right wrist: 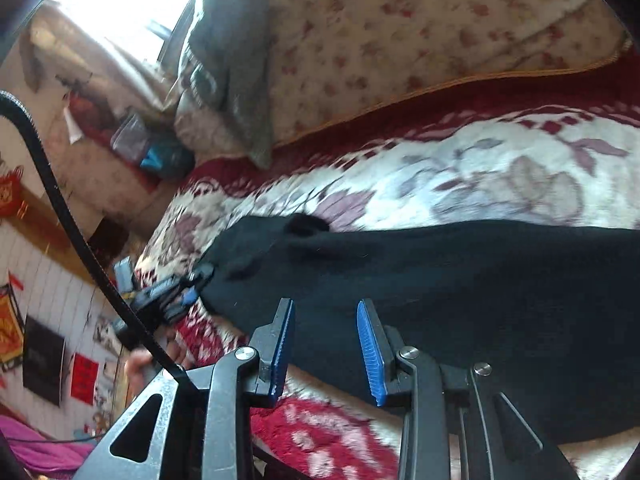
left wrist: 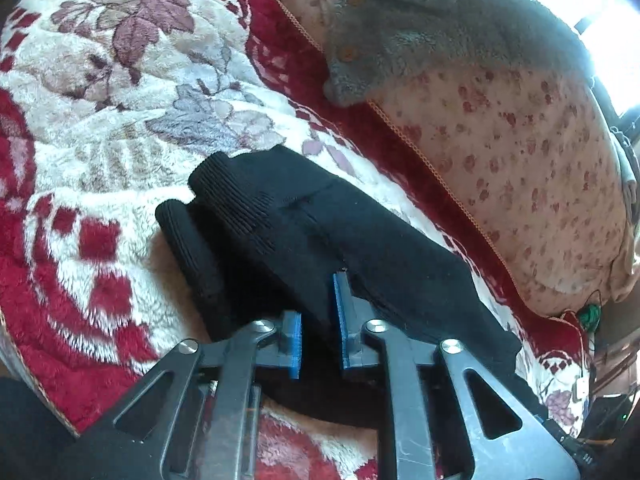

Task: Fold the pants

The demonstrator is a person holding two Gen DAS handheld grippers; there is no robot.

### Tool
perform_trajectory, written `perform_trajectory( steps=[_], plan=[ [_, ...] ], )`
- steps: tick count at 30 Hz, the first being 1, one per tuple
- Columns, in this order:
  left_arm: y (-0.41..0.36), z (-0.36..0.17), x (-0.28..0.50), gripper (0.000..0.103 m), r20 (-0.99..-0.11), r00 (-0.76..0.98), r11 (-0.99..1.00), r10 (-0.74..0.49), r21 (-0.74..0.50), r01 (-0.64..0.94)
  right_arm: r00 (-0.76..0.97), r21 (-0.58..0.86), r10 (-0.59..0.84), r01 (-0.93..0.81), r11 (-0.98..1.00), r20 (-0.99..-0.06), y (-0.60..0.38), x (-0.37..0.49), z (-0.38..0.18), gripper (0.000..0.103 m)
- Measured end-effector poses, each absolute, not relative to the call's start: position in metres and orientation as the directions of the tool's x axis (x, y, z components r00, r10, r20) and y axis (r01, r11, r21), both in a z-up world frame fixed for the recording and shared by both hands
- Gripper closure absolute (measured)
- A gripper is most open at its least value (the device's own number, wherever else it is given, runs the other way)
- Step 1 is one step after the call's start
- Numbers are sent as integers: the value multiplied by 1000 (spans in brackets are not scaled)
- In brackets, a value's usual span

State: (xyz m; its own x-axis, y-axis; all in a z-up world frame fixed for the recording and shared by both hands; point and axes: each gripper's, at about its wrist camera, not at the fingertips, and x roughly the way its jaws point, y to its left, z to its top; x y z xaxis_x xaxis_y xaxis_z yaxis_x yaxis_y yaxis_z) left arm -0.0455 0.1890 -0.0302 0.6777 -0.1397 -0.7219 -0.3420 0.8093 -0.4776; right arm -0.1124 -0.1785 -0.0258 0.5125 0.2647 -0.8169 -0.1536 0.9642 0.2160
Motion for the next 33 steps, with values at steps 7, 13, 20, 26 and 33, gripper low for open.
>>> perform_trajectory(
  steps=[7,13,20,26,33],
  plan=[
    [173,3,-85,98,-648,760,879,-56,-392,-270,447,223,295,-208,952,-845,-151,-98,-48,71],
    [183,-38,-70,97,-726,683,852,-72,-401,-336,415,232,307,-223,947,-857,-140,-81,-70,69],
    [187,-19,-79,75,-725,688,853,-9,-365,-374,475,144,236,-222,964,-848,-144,-58,-85,69],
    [182,8,-96,73,-686,725,866,63,-324,-382,529,63,176,-224,973,-830,-146,-34,-83,70],
    [168,37,-98,73,-623,780,893,59,-316,-320,516,33,183,-287,957,-837,-120,-40,-74,68]
  ],
)
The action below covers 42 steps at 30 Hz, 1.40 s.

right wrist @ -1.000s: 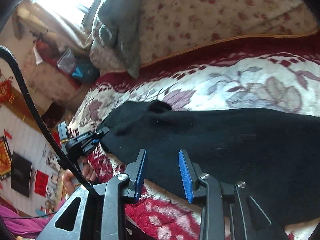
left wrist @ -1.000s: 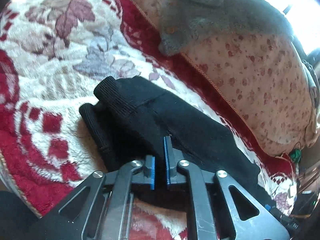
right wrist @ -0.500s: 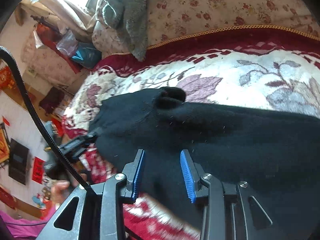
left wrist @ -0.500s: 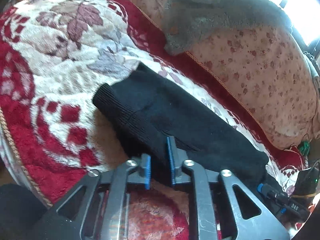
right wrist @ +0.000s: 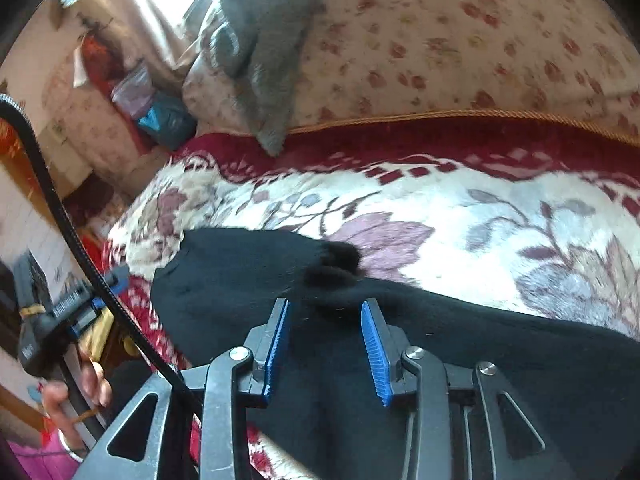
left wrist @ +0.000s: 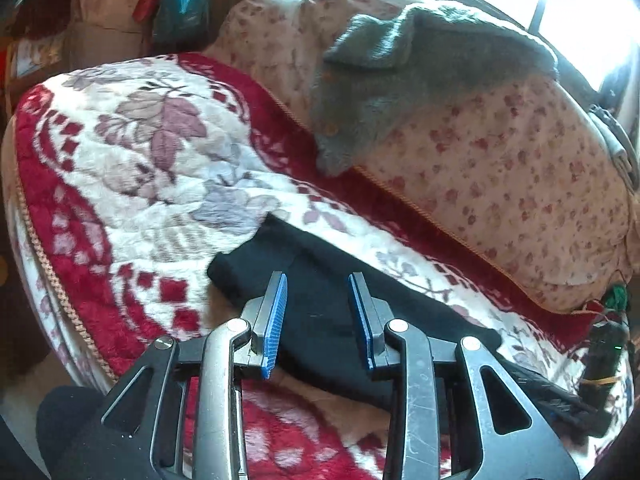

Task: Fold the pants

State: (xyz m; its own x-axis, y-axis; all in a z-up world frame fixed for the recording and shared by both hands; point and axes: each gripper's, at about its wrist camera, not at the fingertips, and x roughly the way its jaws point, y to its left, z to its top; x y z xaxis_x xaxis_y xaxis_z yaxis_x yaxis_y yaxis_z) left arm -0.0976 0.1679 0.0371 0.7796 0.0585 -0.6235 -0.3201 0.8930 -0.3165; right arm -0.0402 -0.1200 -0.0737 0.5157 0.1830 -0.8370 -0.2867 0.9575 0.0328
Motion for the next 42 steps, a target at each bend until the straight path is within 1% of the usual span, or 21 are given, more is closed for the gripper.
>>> perform_trajectory(
  steps=[2,4,7,8,10,13,17,18,19,21,24,27,29,32,33,34,35,37,39,40,42],
  plan=[
    [160,36,-93,73,-630,776,901,40,-313,-301,505,-26,137,-303,953,-852,-109,-32,-87,68],
    [154,32,-87,73,-646,763,908,20,-308,-283,523,-77,100,-306,949,-846,-104,-21,-93,68],
    [141,26,-78,73,-660,751,921,-13,-299,-248,534,-59,109,-289,956,-839,-107,-4,-93,68],
    [136,25,-75,73,-665,747,927,-18,-291,-237,531,-77,89,-284,956,-843,-108,3,-93,68],
    [129,22,-69,73,-676,737,932,-32,-286,-222,503,-55,95,-276,960,-859,-109,10,-92,68],
    [125,17,-65,73,-679,733,930,-46,-297,-216,487,13,172,-313,950,-856,-106,4,-79,68],
    [121,10,-58,73,-700,710,925,-74,-315,-214,404,18,170,-355,935,-899,-100,14,-91,68],
    [120,9,-59,73,-701,709,925,-74,-315,-214,390,32,178,-353,935,-904,-102,18,-95,74],
    [119,8,-59,73,-702,709,927,-69,-308,-215,384,44,186,-350,936,-904,-105,22,-97,83],
    [119,7,-58,73,-702,709,928,-67,-304,-214,400,82,227,-347,934,-888,-110,29,-96,89],
    [118,6,-54,73,-705,705,927,-73,-308,-213,436,96,252,-348,933,-864,-112,36,-89,92],
    [115,4,-51,73,-708,702,928,-77,-309,-209,465,50,213,-338,940,-859,-111,43,-92,93],
    [112,5,-52,73,-707,703,932,-76,-301,-202,475,35,181,-300,953,-861,-117,47,-99,93],
    [108,5,-54,73,-709,702,940,-66,-280,-194,479,80,212,-281,956,-852,-125,47,-100,92],
    [107,4,-53,73,-712,699,940,-70,-281,-192,480,76,204,-273,959,-853,-126,46,-98,86],
    [106,4,-53,73,-714,696,938,-79,-289,-190,480,69,191,-260,963,-856,-128,45,-95,76],
    [106,4,-55,73,-711,698,935,-92,-303,-186,480,77,191,-246,966,-856,-130,42,-91,73],
    [105,6,-62,73,-684,720,926,-120,-338,-167,492,103,214,-242,965,-844,-133,32,-78,72],
    [103,4,-68,62,-663,733,917,-150,-371,-148,512,91,216,-258,962,-831,-133,14,-65,72],
    [101,3,-70,54,-662,732,914,-160,-379,-143,522,68,204,-268,961,-828,-132,4,-63,72],
    [92,-3,-71,53,-677,717,922,-167,-366,-131,517,-2,160,-299,954,-841,-126,-16,-69,72]
  ],
)
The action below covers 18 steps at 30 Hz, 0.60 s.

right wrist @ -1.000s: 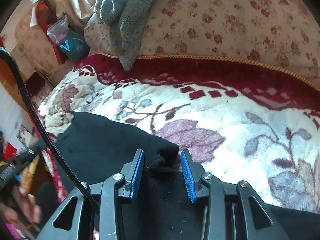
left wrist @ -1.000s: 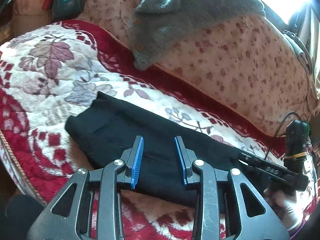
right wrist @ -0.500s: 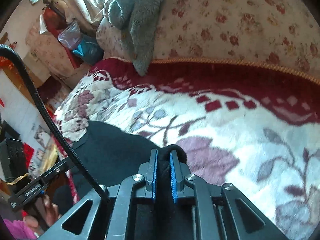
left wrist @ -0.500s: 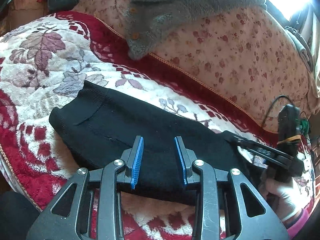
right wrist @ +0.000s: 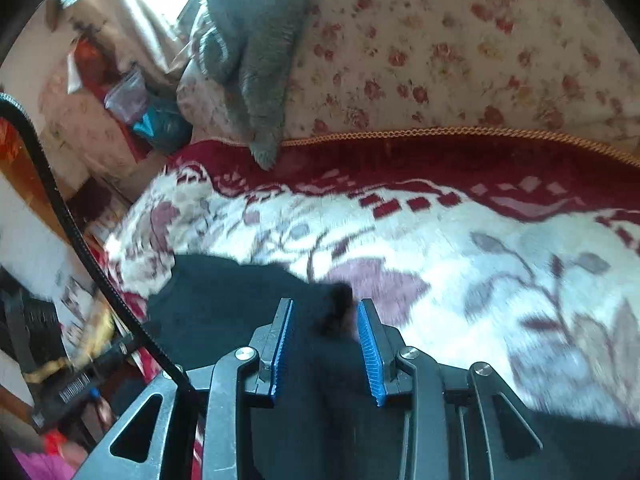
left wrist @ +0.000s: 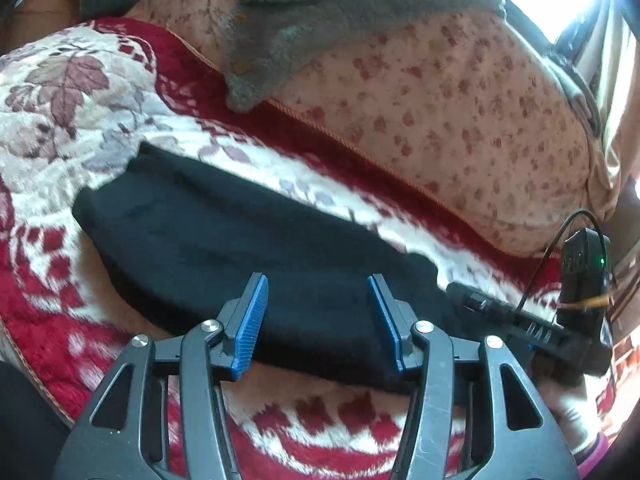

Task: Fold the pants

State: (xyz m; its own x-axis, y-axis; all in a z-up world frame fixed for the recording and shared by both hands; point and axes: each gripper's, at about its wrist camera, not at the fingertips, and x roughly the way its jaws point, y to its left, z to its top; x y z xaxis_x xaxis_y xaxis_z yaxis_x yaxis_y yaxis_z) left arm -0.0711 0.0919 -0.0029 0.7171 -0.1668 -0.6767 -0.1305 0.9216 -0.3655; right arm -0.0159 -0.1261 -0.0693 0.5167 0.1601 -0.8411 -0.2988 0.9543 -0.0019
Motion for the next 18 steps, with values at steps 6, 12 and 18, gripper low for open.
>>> perform_trajectory(
  steps=[6,12,18],
  plan=[
    [65,-16,-60,53,-739,666,964,-103,-239,-115,529,-128,63,-318,939,-846,-122,-28,-83,72],
    [35,6,-58,53,-722,671,973,-167,-232,-7,584,-7,146,-251,968,-799,-158,-64,-26,68],
    [-25,18,-39,51,-719,606,940,-339,-276,200,643,82,121,-90,993,-757,-231,-128,18,61]
  ],
)
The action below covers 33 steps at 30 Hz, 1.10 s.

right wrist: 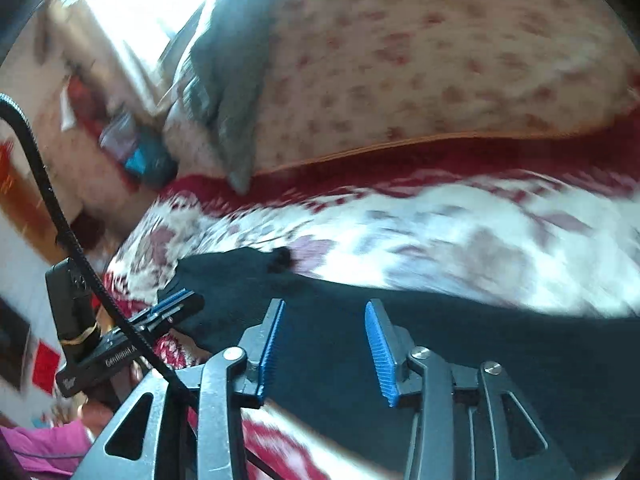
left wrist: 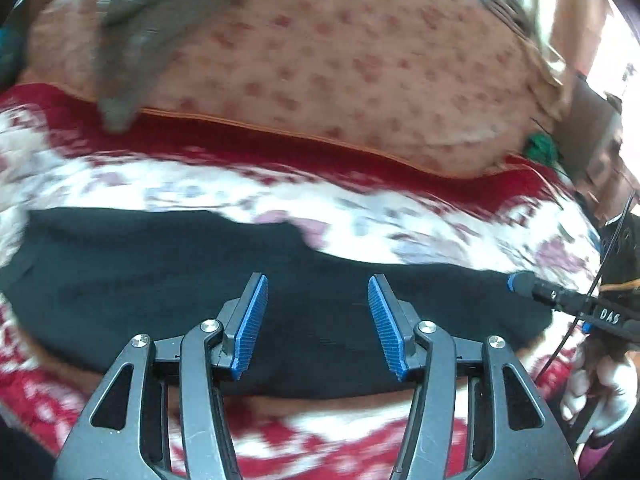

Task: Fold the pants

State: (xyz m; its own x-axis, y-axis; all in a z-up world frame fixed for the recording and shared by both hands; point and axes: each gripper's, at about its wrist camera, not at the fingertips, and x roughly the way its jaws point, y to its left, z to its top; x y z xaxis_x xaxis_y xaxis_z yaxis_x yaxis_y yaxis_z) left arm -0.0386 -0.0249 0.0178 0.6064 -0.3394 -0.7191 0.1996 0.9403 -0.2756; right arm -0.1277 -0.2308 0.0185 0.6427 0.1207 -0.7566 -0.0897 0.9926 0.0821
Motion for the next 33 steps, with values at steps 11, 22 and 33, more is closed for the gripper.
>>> perform_trajectory(
  steps=[11,22,33],
  plan=[
    [-133,6,-15,51,-758,418,857,-501,-368,360,665,182,-29,246,952,-747,-354,-232,49,55],
    [-229,4,19,51,-788,206,706,-580,-360,610,664,288,-14,344,894,-748,-376,-242,22,52],
    [-275,-24,42,51,-846,41,588,-532,-333,737,766,467,42,347,814,-642,-408,-238,21,52]
  ],
)
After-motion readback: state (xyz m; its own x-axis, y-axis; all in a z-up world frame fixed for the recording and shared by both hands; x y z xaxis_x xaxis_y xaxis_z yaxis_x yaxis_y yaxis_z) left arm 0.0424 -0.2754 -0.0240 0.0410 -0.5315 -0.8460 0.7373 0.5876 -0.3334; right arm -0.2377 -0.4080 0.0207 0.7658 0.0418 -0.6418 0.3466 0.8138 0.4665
